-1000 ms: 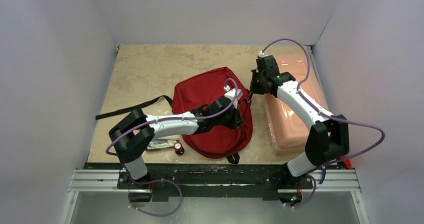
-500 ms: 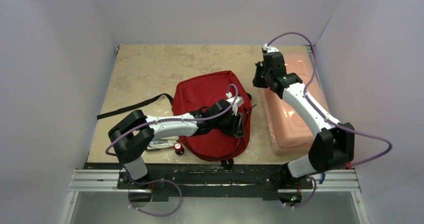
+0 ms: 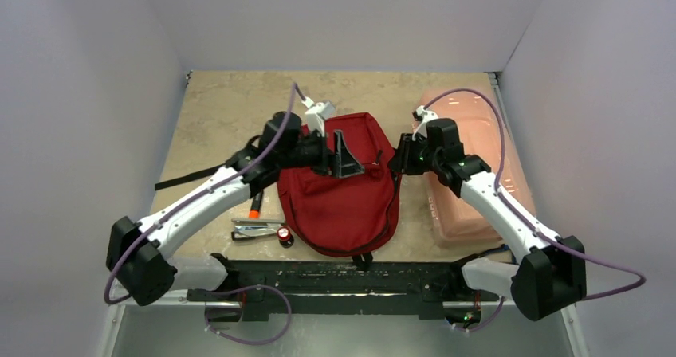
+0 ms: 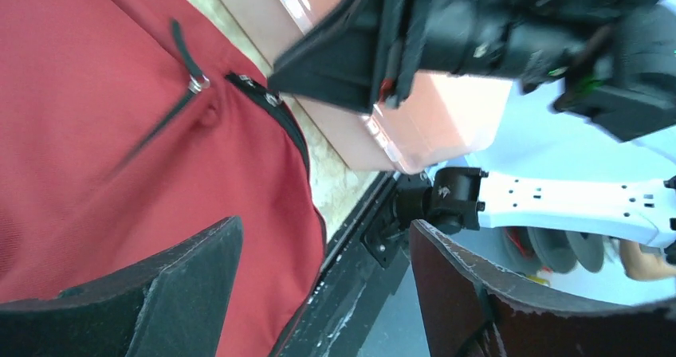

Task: Pack the student bag
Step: Zip the student bag at the center of the board.

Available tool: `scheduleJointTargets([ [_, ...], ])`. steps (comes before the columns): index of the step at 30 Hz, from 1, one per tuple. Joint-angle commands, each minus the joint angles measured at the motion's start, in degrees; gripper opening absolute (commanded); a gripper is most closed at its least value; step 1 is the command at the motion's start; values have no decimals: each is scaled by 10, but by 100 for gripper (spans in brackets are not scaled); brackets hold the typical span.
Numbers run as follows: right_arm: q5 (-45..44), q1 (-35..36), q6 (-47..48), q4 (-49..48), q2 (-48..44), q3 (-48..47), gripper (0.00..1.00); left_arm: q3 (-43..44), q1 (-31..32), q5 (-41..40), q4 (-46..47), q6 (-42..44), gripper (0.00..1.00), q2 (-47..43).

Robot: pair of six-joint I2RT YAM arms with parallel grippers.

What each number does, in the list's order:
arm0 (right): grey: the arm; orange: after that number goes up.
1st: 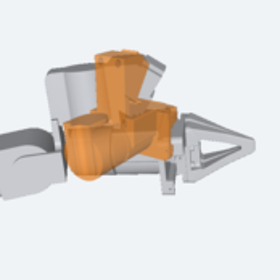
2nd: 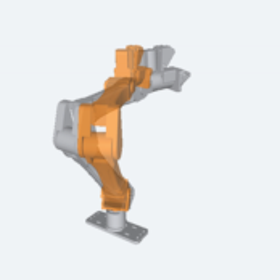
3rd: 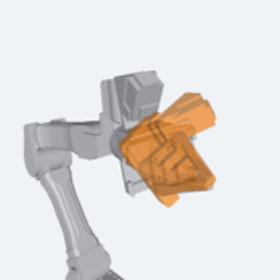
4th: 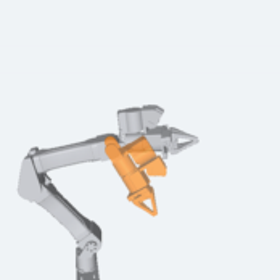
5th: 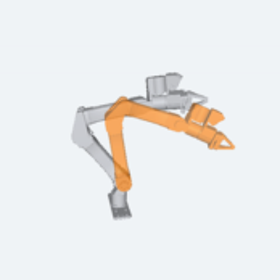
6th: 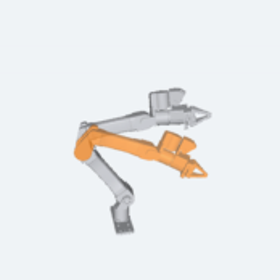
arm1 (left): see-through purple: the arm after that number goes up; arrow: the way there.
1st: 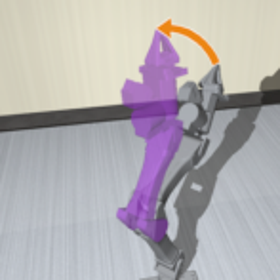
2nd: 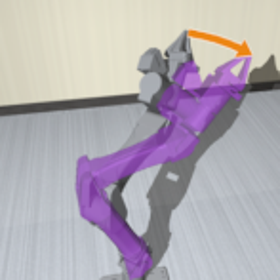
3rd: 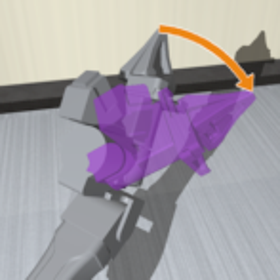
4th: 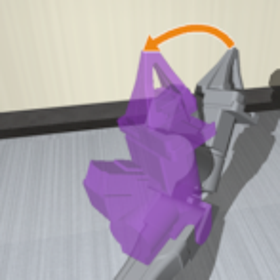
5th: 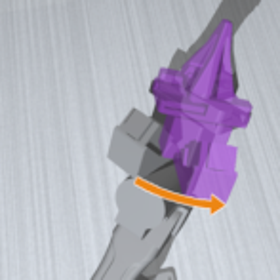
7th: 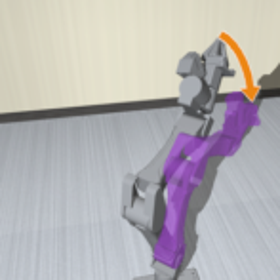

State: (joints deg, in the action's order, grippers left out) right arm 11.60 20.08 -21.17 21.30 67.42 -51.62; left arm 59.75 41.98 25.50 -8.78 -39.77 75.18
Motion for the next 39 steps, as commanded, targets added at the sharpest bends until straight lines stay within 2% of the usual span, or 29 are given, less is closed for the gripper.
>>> scheduleJointTargets([
  [1, 40, 7, -21, -64, 24, 20, 33, 73, -57, 30, -105, 61, 76, -52],
  [3, 19, 10, -30, -76, 34, 34, 25, 96, -76, 20, -147, 89, 76, -62],
  [7, -123, 38, -47, -42, 38, 77, 8, 100, -99, 7, -174, 128, 76, -73],
  [12, -247, 105, -93, 7, 6, 69, 1, 60, -104, 18, -155, 132, 76, -58],
  [14, -323, 121, -117, 43, 2, 48, 3, 29, -104, 46, -117, 105, 76, -46],
  [17, -416, 121, -143, 77, 10, 29, 14, -44, -101, 116, -7, 17, 75, -26],
  [19, -448, 121, -157, 102, 27, 6, 23, -73, -94, 124, 21, -9, 75, -12],
  [22, -432, 122, -134, 96, 50, -17, 29, -103, -74, 112, 30, -10, 75, -11],
  [24, -357, 121, -88, 50, 48, -15, 36, -111, -72, 112, 28, -8, 75, -17],
  [27, -300, 122, -60, 9, 36, -4, 45, -110, -71, 102, 13, 4, 76, -29],
  [31, -222, 121, -23, -36, 37, 0, 50, -111, -54, 105, 22, -5, 76, -18],
  [34, -217, 121, -12, -20, 75, -17, 46, -112, -30, 108, 40, -18, 76, -3],
  [39, -268, 122, -18, 13, 112, -26, 30, -120, 2, 96, 72, -41, 75, 6],
])
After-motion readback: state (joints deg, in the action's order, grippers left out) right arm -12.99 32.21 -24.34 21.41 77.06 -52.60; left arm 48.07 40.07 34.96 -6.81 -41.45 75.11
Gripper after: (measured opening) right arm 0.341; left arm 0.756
